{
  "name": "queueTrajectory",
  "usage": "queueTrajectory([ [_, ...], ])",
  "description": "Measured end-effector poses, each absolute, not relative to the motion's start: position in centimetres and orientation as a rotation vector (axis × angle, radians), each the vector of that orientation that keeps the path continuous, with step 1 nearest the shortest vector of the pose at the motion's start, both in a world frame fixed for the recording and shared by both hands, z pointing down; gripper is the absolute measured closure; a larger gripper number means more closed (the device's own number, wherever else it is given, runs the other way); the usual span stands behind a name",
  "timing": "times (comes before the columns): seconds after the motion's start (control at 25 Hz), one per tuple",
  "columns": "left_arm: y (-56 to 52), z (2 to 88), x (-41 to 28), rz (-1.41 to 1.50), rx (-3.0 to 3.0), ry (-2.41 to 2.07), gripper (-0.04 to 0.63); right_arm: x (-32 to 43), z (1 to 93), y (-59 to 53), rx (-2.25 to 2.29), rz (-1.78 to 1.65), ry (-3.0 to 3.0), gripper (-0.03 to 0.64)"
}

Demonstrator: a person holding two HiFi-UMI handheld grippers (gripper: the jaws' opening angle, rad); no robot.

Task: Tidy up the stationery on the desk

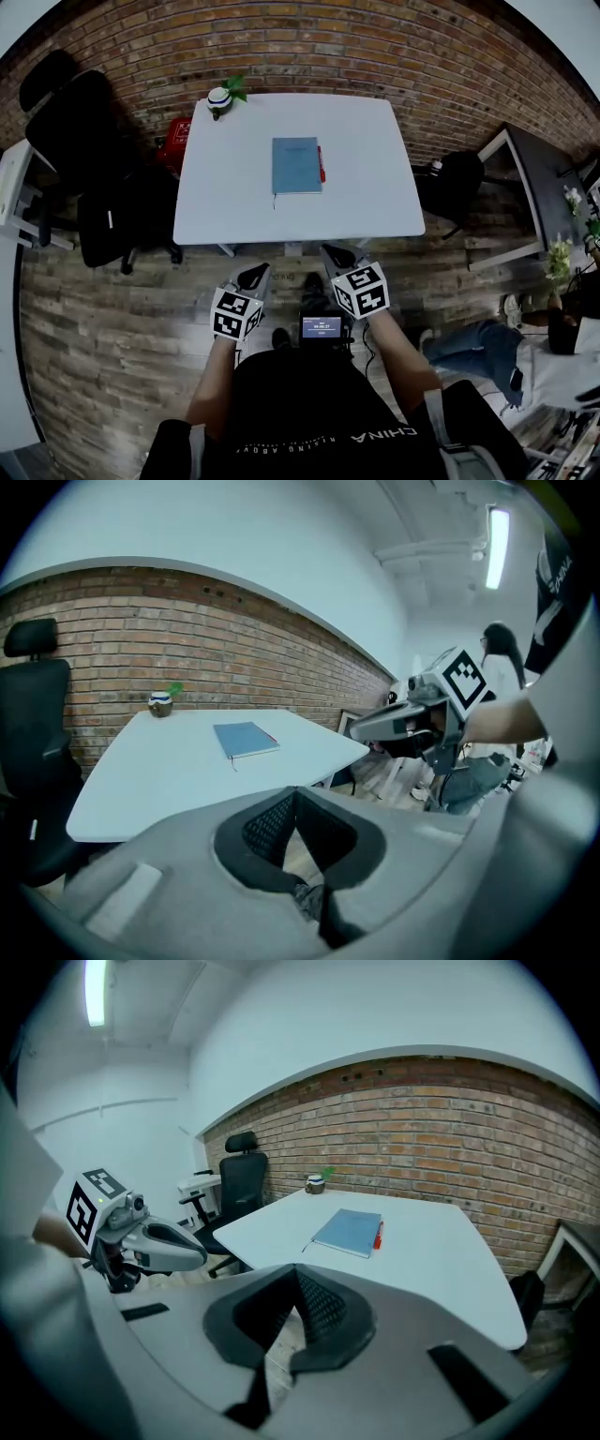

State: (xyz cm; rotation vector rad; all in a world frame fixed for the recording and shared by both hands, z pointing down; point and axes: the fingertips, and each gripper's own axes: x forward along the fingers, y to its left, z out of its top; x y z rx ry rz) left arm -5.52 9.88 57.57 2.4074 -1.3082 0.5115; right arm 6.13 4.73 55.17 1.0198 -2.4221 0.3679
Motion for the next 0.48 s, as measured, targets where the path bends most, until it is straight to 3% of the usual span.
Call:
queueTrajectory([
  [0.48,11.7,56.2,-5.2,0.515,2.484,-1.271,0.584,6.6,54.1,7.4,1.108,0.379,-2.414,0.609],
])
